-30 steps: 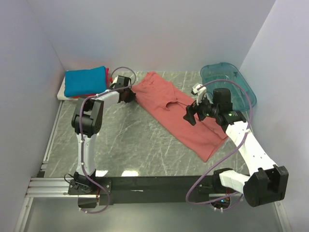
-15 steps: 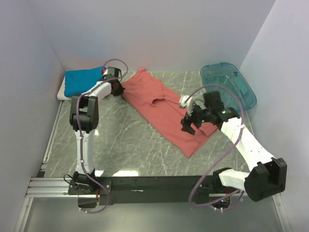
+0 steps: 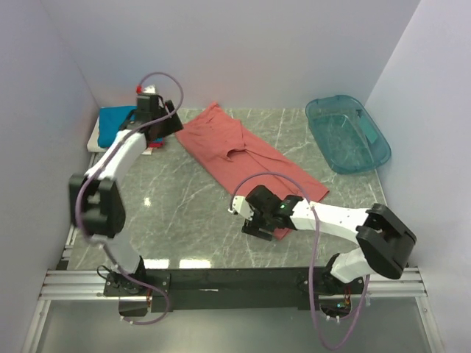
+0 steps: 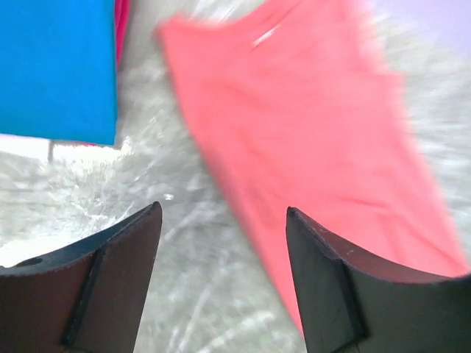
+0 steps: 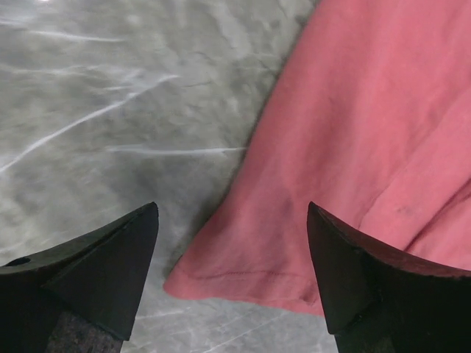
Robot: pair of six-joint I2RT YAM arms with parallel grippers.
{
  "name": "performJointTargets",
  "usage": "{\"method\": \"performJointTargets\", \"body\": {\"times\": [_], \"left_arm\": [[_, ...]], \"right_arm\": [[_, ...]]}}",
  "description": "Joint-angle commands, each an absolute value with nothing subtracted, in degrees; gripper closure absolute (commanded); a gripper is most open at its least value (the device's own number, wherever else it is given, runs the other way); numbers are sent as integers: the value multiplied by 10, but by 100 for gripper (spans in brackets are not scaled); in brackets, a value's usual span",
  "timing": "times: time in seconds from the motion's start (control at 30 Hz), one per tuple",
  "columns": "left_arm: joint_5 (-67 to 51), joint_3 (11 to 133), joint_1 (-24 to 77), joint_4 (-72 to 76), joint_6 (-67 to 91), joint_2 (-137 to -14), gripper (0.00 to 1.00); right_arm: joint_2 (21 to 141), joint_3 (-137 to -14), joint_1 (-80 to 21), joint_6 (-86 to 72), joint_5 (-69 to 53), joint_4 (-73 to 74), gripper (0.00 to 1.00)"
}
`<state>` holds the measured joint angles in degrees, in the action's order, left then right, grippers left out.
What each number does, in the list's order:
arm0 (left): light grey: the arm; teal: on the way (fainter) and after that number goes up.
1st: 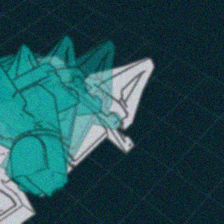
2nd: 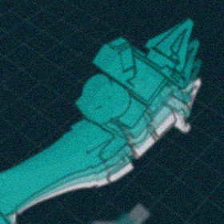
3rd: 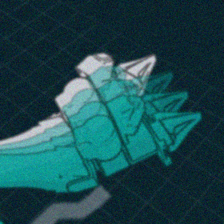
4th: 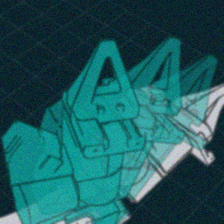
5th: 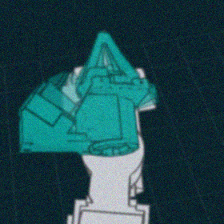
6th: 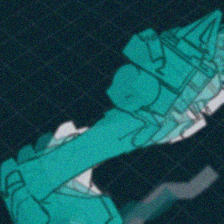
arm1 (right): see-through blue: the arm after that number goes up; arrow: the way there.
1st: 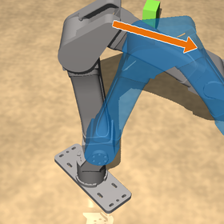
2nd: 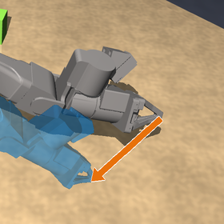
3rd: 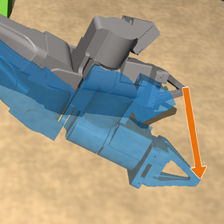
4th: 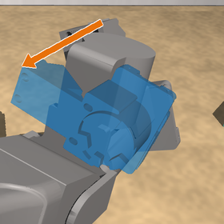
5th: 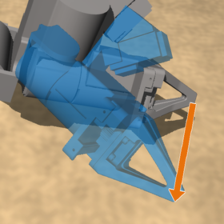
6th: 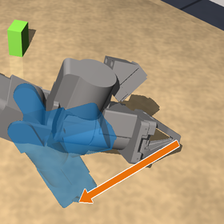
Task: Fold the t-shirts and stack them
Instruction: Fold the tshirt
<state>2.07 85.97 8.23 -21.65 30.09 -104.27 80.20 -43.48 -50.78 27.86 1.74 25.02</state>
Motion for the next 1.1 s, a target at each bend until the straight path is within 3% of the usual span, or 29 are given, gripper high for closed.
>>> {"method": "performJointTargets", "body": {"times": [0.0, 0.1, 0.2, 0.23, 0.53, 0.83, 0.97, 1.07], "left_arm": [[-2, 815, 83, -163, 268, -886, 25], [18, 773, 82, -177, 245, -784, 23], [38, 698, 83, -176, 235, -676, 21], [35, 676, 83, -172, 236, -649, 21], [-52, 469, 82, -170, 255, -402, 22], [-93, 420, 82, -190, 223, -318, 22], [-85, 403, 83, -205, 217, -299, 22], [-73, 400, 83, -196, 213, -286, 21]], "right_arm": [[827, -437, -521, 228, 134, 192, 13], [849, -442, -524, 221, 153, 191, 19], [868, -446, -526, 213, 148, 200, 31], [874, -446, -528, 208, 145, 205, 40], [883, -458, -566, 215, 63, 254, 85], [881, -502, -666, 228, -53, 260, 94], [900, -554, -684, 245, -112, 276, 89], [876, -575, -686, 279, -143, 275, 75]]}}
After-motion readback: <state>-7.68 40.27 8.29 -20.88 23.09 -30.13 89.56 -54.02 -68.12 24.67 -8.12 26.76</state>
